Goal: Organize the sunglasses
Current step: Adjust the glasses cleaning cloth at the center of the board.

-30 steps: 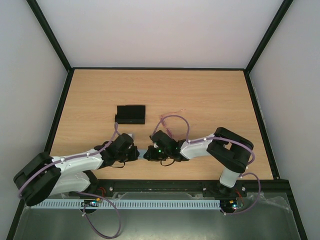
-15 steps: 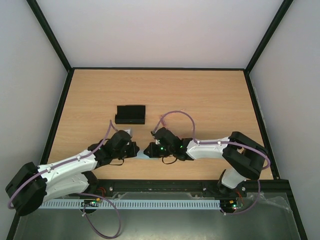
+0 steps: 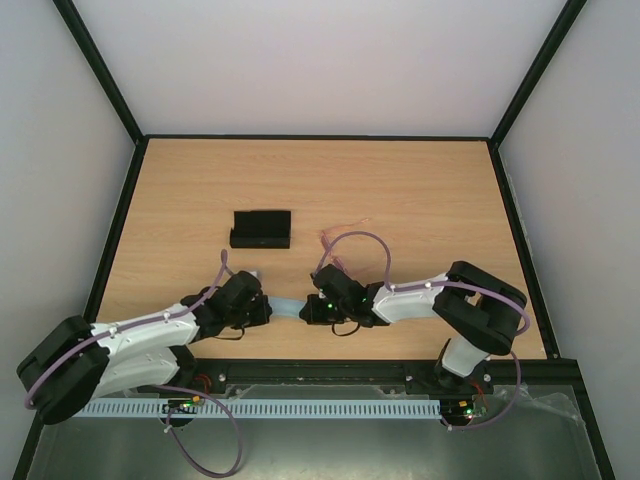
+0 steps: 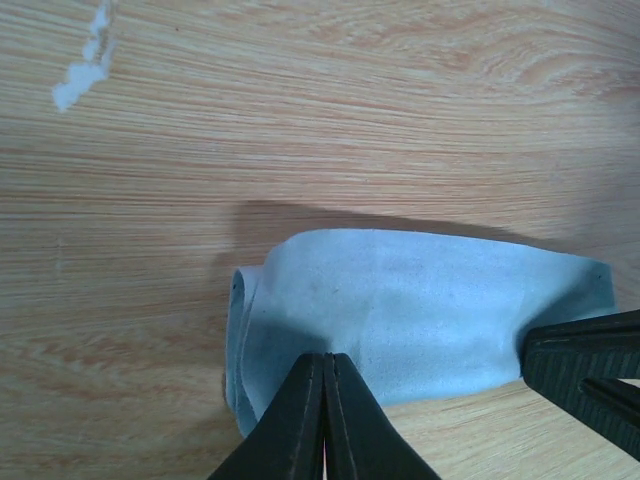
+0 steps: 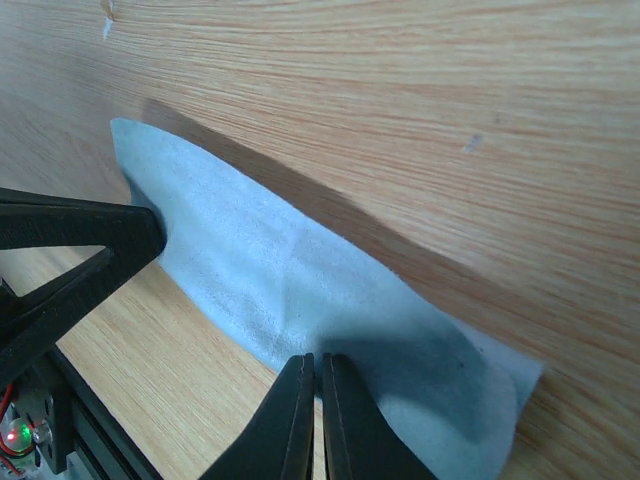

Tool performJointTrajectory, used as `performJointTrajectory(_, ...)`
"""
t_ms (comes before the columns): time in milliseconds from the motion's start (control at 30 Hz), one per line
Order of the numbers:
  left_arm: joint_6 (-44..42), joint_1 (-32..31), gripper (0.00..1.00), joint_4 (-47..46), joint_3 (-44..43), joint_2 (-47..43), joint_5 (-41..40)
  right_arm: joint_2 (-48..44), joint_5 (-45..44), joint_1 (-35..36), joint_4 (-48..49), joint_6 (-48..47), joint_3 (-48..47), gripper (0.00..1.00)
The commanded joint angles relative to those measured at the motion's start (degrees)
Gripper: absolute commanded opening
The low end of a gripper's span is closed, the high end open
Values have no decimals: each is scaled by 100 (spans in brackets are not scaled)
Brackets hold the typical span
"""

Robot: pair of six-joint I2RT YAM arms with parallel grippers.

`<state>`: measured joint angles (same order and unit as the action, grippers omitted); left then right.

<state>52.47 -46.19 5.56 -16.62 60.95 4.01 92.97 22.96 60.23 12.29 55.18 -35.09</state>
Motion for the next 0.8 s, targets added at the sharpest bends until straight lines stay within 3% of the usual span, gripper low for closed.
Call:
performJointTrajectory(0, 63, 23, 2, -102, 196, 141, -92, 96, -234, -21, -79, 23, -2, 5)
performJointTrajectory(400, 71, 23, 3, 1025, -196, -788, -273, -791, -544, -32, -972, -215, -236, 9)
performJointTrajectory(767, 120, 27, 3, 966, -140, -787, -225, -755, -363, -31, -594, -92, 158, 9)
